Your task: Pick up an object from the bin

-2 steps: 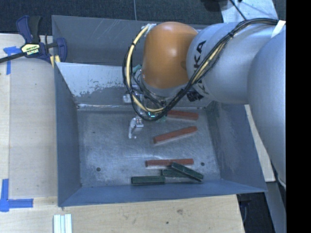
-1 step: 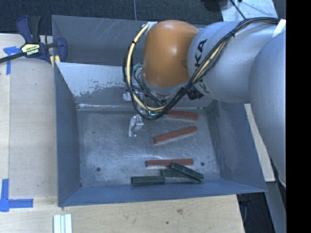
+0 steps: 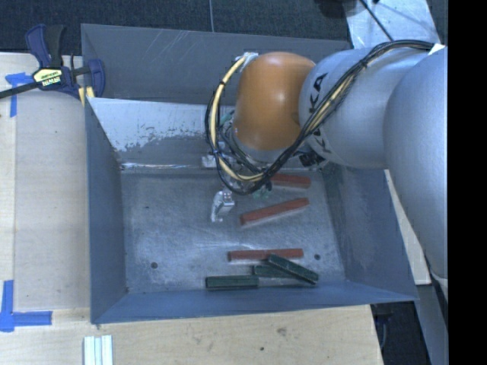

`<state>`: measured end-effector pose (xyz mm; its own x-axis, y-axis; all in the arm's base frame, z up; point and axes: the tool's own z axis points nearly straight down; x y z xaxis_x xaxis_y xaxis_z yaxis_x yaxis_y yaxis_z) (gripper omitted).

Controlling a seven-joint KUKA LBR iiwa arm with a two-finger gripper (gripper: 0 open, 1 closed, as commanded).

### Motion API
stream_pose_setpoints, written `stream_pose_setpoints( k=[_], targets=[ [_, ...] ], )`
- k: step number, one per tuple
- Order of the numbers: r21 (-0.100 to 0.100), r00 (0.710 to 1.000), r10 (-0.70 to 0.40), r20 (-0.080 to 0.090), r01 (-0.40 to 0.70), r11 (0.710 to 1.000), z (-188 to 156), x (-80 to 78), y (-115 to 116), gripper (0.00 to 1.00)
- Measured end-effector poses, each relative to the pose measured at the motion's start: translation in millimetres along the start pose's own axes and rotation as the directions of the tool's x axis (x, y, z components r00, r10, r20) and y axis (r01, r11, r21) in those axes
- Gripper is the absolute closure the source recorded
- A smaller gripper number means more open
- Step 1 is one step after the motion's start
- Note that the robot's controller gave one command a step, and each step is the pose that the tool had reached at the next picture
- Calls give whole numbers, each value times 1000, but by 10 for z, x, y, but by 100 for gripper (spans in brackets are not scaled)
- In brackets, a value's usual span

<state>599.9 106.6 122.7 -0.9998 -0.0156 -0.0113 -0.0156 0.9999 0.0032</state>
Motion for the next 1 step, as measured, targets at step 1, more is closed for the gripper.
stream_pose_setpoints(
  k=[1],
  targets=[
    [3, 998, 70, -8, -70, 998, 499, 39, -207, 0]
  ],
)
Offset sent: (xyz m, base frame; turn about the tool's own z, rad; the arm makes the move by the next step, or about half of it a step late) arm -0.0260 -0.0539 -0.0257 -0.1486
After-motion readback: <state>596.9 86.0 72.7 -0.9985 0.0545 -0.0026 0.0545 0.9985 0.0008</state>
